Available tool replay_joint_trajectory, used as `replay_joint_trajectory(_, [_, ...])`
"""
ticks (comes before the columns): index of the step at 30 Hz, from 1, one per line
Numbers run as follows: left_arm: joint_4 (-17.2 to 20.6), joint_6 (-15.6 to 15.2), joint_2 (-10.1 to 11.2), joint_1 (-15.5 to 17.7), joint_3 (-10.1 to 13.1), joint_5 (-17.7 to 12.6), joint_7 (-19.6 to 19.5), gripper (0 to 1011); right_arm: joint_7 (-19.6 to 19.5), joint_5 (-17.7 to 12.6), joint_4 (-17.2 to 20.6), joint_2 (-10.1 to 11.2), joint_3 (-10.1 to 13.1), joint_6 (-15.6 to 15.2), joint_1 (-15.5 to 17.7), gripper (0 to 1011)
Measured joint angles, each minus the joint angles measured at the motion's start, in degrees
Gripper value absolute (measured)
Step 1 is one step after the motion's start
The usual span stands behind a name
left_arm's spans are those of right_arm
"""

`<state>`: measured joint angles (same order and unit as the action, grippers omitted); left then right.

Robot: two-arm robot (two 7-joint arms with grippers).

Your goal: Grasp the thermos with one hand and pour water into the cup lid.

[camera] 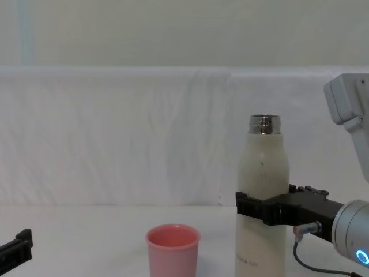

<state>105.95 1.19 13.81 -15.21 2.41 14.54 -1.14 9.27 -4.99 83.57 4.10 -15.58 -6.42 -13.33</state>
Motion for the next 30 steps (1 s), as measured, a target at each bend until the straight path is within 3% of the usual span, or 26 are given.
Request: replay_joint_trajectory(30, [0.00, 0.00, 0.00, 0.00, 0.00, 0.00, 0.00, 1001, 0.02, 0.28, -1.99, -0.58, 0.21, 0.45, -1.36, 1001])
